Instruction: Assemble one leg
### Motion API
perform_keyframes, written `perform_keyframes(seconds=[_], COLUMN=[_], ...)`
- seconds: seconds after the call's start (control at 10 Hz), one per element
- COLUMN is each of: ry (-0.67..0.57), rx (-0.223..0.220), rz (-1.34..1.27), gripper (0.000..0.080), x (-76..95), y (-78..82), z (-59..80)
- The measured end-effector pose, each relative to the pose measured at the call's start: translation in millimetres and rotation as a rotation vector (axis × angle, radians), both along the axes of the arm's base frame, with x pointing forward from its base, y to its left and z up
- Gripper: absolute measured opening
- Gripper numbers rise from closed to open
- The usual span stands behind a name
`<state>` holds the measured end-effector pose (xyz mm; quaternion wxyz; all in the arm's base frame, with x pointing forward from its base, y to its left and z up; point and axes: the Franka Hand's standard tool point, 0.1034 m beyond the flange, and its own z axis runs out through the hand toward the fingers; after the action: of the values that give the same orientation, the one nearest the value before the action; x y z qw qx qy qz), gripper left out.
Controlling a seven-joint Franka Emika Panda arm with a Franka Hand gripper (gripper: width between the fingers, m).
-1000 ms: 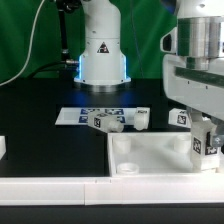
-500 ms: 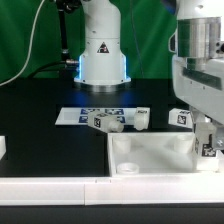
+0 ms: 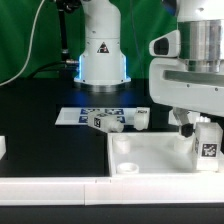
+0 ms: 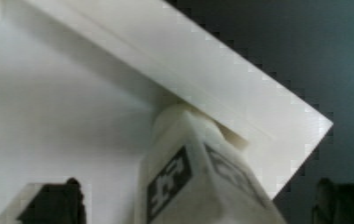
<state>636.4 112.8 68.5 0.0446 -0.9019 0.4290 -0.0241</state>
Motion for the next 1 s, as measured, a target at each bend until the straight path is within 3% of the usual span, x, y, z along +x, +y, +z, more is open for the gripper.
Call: perform_keyframes(seconds=[0.2, 0.3, 0.4, 0.6, 0.7, 0.8, 0.9, 1.0], ry=[-0.01, -0.047, -0.069, -0.063, -0.063, -0.058, -0.054, -0.051], rx=[-0.016, -0.065, -0.073, -0.067, -0.066, -0.052, -0.047, -0.042], rz=[0.145, 0.446, 0.55, 0.471, 0.459, 0.349, 0.289, 0.233], gripper=[0.0649, 0.0649, 0.0649, 0.062, 0.0437, 0.0437, 0.0285, 0.0286], x=[0.4, 5.0, 7.2, 7.0, 7.0, 6.9, 6.8, 6.6], y=[-0.5, -1.8, -2.7, -3.4, -3.4, -2.8, -3.8, -3.5], z=[0.3, 2.1, 1.8, 1.6, 1.6, 1.6, 1.4, 1.3])
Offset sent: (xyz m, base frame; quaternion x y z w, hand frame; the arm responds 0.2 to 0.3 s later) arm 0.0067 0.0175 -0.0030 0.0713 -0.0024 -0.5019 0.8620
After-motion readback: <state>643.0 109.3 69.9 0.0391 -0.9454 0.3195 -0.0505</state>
